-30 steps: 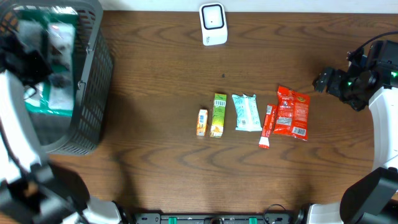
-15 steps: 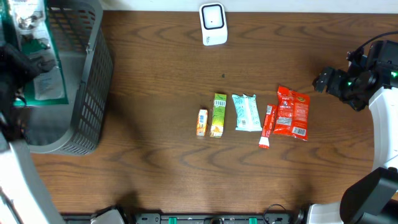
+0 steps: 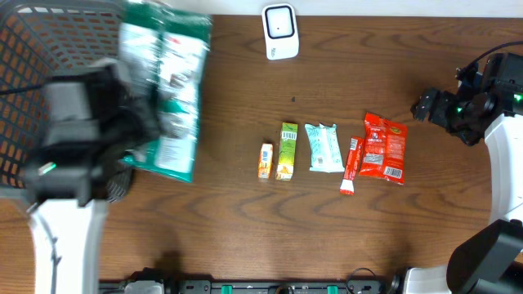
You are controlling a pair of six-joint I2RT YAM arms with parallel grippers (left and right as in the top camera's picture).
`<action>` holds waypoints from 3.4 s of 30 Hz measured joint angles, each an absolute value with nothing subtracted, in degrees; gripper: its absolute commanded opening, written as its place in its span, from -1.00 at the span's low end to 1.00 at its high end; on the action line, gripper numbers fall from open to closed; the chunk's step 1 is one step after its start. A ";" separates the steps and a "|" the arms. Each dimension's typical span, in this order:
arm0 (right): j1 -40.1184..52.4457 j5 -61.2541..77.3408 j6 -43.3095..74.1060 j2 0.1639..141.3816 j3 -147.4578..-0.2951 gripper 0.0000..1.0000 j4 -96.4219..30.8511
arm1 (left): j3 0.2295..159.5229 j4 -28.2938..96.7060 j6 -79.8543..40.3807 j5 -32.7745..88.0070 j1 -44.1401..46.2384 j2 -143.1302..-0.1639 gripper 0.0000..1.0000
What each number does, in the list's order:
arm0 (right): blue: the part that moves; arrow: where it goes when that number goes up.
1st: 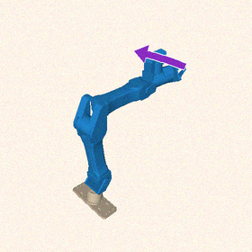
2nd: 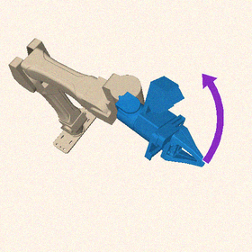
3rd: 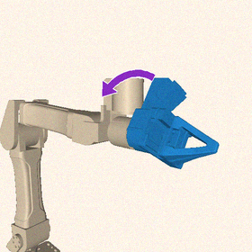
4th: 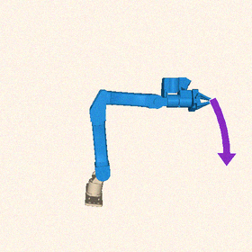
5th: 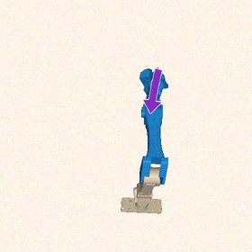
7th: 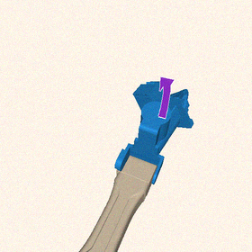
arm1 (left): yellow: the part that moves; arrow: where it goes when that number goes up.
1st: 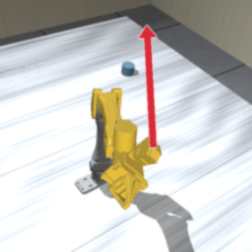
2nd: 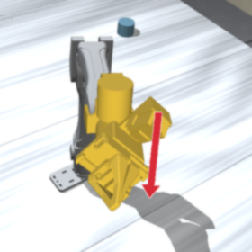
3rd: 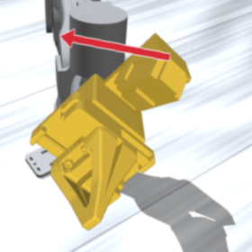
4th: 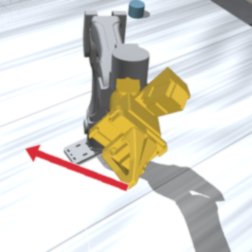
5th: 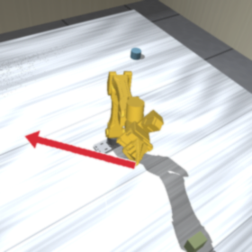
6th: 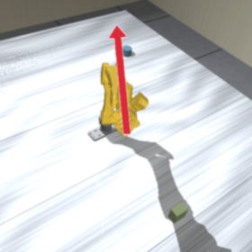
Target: Scan the item barcode
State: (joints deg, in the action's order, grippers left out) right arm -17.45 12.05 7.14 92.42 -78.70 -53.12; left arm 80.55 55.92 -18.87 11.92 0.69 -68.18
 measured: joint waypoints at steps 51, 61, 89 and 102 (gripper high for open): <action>-17.45 12.03 7.14 92.42 -78.70 0.99 -53.10 | 66.48 47.68 -26.04 -0.36 14.35 -72.14 0.52; -17.45 12.03 7.14 92.42 -78.70 0.99 -53.10 | 66.48 47.77 -23.29 -1.08 13.80 -70.67 0.81; -17.45 12.03 7.14 92.42 -78.70 0.98 -53.08 | 66.48 47.77 -22.61 -1.50 13.80 -70.67 0.82; -17.45 19.77 11.62 92.42 -78.70 0.84 -59.70 | 66.48 47.79 -22.61 -1.50 13.80 -70.67 0.82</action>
